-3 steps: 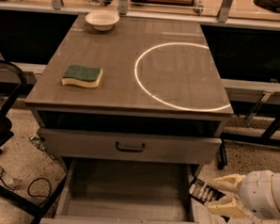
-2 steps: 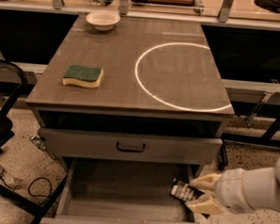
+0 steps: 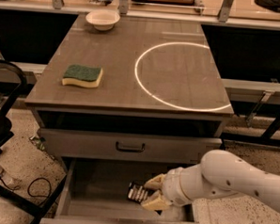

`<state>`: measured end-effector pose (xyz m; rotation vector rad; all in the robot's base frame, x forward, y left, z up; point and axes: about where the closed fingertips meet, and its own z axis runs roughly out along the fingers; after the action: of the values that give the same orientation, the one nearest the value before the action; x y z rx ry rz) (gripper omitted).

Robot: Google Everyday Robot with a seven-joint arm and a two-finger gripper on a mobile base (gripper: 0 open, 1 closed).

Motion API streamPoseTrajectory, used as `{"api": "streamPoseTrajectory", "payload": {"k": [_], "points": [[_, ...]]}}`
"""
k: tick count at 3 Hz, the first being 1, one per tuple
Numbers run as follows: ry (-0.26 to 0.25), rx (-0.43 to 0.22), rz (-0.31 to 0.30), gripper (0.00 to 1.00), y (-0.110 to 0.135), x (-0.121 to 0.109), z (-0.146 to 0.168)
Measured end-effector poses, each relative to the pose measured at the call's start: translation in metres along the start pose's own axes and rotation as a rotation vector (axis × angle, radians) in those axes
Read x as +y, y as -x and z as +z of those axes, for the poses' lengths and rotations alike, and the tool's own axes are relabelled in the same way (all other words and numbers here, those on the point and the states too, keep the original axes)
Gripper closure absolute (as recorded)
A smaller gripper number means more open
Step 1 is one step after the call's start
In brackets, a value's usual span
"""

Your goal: Place rxbar chocolate into middle drawer

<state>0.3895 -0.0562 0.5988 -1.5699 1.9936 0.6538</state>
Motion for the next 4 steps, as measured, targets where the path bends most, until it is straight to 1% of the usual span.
{"api": "streamPoseTrajectory", "payload": {"k": [1, 2, 3, 4], "points": [[0.007, -0.073, 0.004, 1.00, 0.017, -0.005, 0.056], [-0.001, -0.147, 0.032, 1.00, 0.031, -0.011, 0.095], [-0.009, -0.213, 0.084, 1.00, 0.039, -0.018, 0.140], [-0.009, -0.213, 0.084, 1.00, 0.039, -0.018, 0.140]]}}
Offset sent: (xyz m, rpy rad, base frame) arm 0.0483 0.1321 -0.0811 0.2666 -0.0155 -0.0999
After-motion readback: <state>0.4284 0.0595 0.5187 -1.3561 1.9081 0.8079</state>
